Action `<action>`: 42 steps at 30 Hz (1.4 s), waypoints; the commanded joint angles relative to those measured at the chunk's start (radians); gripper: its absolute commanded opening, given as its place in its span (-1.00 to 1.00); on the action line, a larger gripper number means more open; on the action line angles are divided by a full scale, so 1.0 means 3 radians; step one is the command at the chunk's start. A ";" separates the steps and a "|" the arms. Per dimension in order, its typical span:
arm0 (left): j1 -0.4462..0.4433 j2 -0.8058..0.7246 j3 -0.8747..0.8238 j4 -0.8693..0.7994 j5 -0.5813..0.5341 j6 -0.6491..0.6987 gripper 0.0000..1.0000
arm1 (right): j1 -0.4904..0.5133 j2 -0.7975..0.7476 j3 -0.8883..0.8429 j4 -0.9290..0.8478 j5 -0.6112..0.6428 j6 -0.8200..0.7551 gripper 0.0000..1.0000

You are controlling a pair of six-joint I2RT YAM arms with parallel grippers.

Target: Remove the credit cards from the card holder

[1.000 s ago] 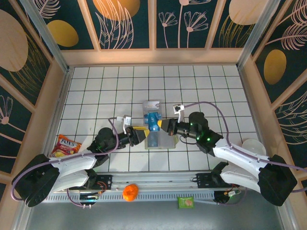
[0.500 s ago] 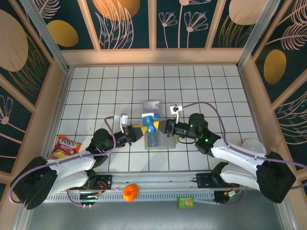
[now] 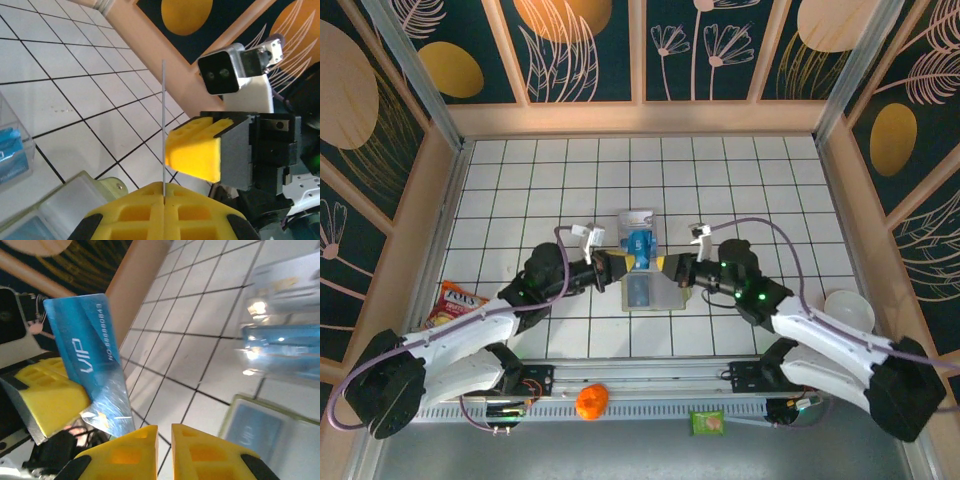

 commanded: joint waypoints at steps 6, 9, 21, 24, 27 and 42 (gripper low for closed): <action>-0.0082 0.0834 0.1382 -0.1927 -0.0263 0.1569 -1.00 | -0.0289 -0.0794 -0.0127 -0.0819 0.0304 -0.0194 -0.66; -0.0083 0.1138 0.1870 -0.2450 -0.0415 0.2216 -1.00 | -0.0392 -0.0864 -0.0158 -0.0892 0.0252 -0.0210 -0.66; -0.0069 0.1391 0.2283 -0.3250 -0.0981 0.4218 -1.00 | -0.0804 -0.0954 -0.0358 -0.0857 -0.0160 -0.0167 -0.66; -0.0049 0.1480 0.2337 -0.3296 -0.1010 0.4385 -1.00 | -0.0853 -0.0902 -0.0359 -0.0832 -0.0218 -0.0162 -0.66; 0.0015 0.1645 0.2476 -0.3479 -0.0990 0.4562 -1.00 | -0.0887 -0.0866 -0.0343 -0.0827 -0.0240 -0.0164 -0.66; 0.0265 0.2245 0.2932 -0.3755 -0.0628 0.4936 -1.00 | -0.0938 -0.0684 -0.0269 -0.0858 -0.0215 -0.0133 -0.66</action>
